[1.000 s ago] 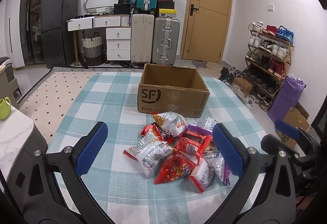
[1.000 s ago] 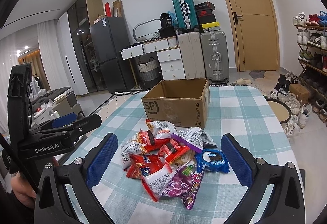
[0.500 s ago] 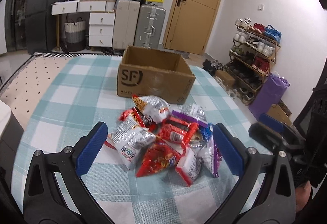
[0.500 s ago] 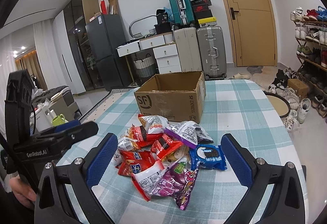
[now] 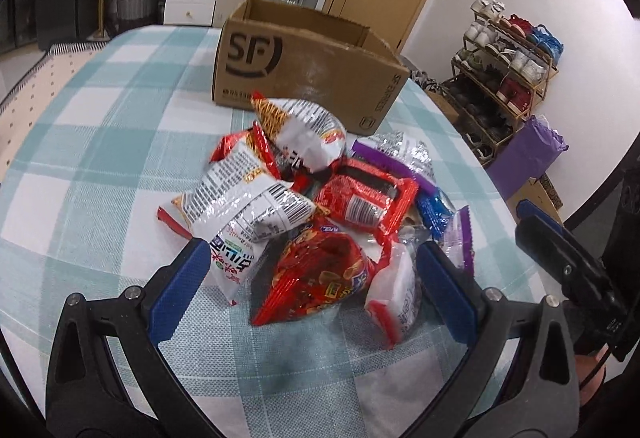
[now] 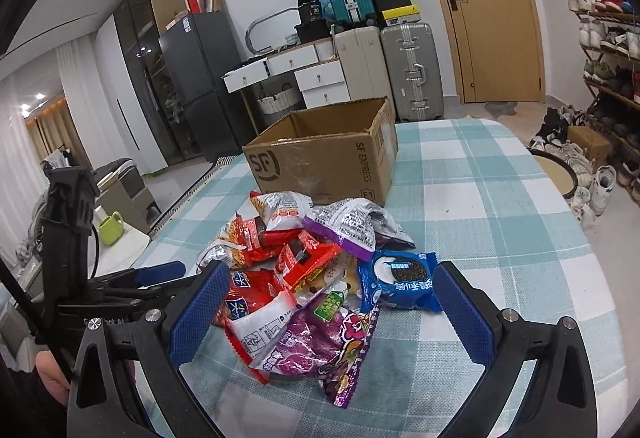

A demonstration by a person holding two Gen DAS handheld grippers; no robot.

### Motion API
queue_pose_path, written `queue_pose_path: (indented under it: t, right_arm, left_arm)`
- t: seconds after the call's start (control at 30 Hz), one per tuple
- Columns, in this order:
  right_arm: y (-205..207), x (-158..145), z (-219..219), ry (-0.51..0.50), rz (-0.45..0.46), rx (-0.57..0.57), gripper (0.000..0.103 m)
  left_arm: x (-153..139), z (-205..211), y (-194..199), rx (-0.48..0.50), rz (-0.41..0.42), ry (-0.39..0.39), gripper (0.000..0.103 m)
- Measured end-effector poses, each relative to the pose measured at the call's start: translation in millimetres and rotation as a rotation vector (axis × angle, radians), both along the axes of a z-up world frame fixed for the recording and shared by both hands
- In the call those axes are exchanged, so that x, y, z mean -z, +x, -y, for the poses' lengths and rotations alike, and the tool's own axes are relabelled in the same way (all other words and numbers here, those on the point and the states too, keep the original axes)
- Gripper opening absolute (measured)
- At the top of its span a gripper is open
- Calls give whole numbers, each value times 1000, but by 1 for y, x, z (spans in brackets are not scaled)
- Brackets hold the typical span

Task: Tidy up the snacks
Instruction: 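Lower the left gripper onto the red chip bag and close it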

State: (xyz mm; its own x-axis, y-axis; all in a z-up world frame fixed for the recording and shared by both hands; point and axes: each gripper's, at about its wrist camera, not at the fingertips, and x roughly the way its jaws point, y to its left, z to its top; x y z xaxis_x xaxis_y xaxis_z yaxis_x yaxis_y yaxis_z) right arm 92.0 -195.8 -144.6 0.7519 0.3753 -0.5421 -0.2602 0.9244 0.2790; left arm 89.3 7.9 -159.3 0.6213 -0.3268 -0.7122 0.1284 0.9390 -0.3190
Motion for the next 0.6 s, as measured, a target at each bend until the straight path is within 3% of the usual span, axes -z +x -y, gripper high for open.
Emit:
queue_pose_path:
  t: [0.33,0.5,0.6]
  right_arm:
    - [17,25,14,22,-54,28,103]
    - [22,31,17,30,-64,28,103]
    - [22,33,17,35,-70,22,103]
  left_arm:
    - [21,-1,27,-86,-30,-122,97]
    - [15,5,28,-66,-36,-121,82]
    - [16,10,23,-50,-48,-109,66]
